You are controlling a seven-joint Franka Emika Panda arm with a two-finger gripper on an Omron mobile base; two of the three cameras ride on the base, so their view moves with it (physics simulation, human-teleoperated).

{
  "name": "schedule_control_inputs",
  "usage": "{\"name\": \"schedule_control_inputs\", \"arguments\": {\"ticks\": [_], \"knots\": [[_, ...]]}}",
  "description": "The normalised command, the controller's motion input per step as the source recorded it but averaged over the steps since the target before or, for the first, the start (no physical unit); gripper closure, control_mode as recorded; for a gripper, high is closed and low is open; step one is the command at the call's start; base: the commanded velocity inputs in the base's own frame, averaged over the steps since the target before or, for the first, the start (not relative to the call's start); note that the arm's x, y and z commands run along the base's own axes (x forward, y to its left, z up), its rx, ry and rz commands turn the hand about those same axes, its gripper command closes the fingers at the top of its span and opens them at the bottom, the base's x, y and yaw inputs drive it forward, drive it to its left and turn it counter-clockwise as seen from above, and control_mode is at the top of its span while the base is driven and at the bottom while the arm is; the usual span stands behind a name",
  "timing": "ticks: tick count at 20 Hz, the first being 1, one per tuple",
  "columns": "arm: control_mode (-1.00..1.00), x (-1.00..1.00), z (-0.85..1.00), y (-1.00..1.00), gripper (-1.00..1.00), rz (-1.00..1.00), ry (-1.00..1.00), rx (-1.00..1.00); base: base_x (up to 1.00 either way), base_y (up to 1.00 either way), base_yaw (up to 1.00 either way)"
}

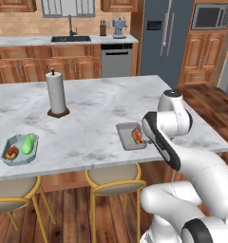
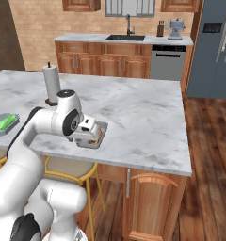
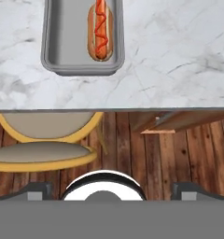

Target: Place one cooked food and one vegetable from the large plate to each tupperware container.

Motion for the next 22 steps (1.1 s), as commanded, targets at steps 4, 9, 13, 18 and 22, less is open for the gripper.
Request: {"name": "schedule_control_inputs", "arguments": {"ticks": [4,9,13,18,22], "knots": [[1.00,-0.03,-0.03,0.12,-1.00,0.00,0.00,0.00,-0.29,0.66,0.02],[1.00,0.00,0.00,0.00,-1.00,0.00,0.00,0.00,-0.39,1.00,0.01],[1.00,0.00,0.00,0.00,-1.00,0.00,0.00,0.00,-0.14,1.00,0.00],[1.00,0.00,0.00,0.00,-1.00,0.00,0.00,0.00,0.00,1.00,0.00],[1.00,0.00,0.00,0.00,-1.00,0.00,0.00,0.00,0.09,1.00,0.00]]}}
